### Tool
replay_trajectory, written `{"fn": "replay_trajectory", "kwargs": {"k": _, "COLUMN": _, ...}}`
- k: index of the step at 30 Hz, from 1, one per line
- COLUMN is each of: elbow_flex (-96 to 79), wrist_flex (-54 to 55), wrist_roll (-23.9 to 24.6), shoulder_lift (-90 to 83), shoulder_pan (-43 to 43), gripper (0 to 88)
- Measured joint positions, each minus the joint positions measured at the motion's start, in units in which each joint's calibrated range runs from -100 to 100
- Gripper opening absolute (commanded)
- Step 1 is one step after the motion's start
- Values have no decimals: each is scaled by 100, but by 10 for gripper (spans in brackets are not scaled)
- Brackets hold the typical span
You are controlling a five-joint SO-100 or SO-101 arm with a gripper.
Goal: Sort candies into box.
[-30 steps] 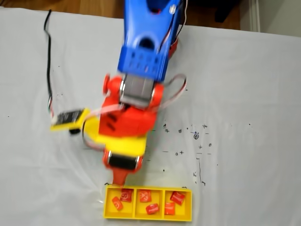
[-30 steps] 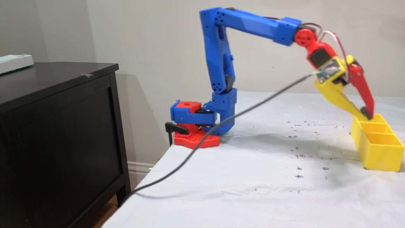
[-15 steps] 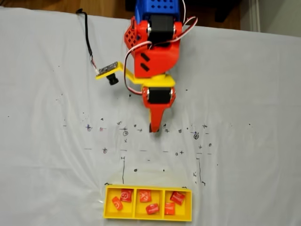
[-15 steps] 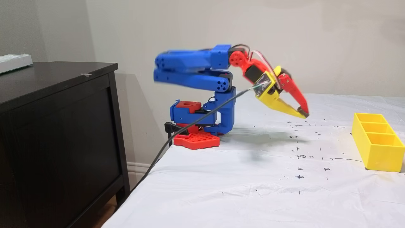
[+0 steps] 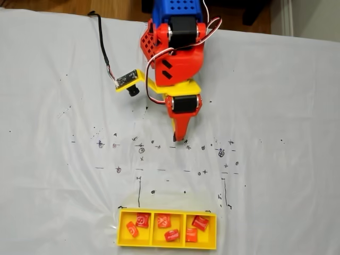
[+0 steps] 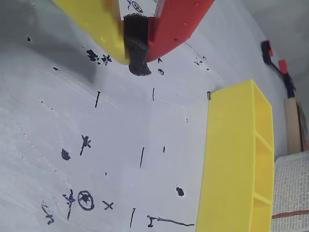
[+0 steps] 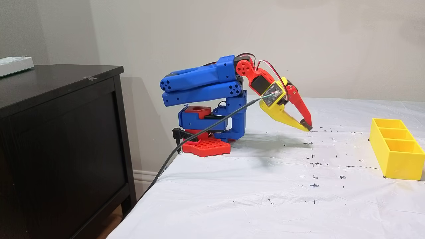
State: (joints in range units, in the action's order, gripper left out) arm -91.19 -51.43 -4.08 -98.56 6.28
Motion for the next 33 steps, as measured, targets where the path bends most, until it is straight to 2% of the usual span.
{"fn": "replay_trajectory", "kwargs": {"k": 9, "elbow_flex": -368, "wrist_flex": -24, "wrist_roll": -63, "shoulder_lift": 0, "shoulder_pan": -8, "gripper": 2}}
{"fn": "replay_trajectory", "kwargs": {"k": 18, "elbow_flex": -650, "wrist_flex": -190, "wrist_roll": -166, "shoulder_lift": 0, "shoulder_pan": -281, "gripper": 44}}
{"fn": "replay_trajectory", "kwargs": {"k": 27, "elbow_flex": -650, "wrist_flex": -214, "wrist_roll": 313, "shoulder_lift": 0, "shoulder_pan": -601, "gripper": 2}}
{"fn": "replay_trajectory", "kwargs": {"k": 33, "elbow_flex": -650, "wrist_flex": -214, "wrist_roll": 386, "shoulder_lift": 0, "shoulder_pan": -663, "gripper": 2}}
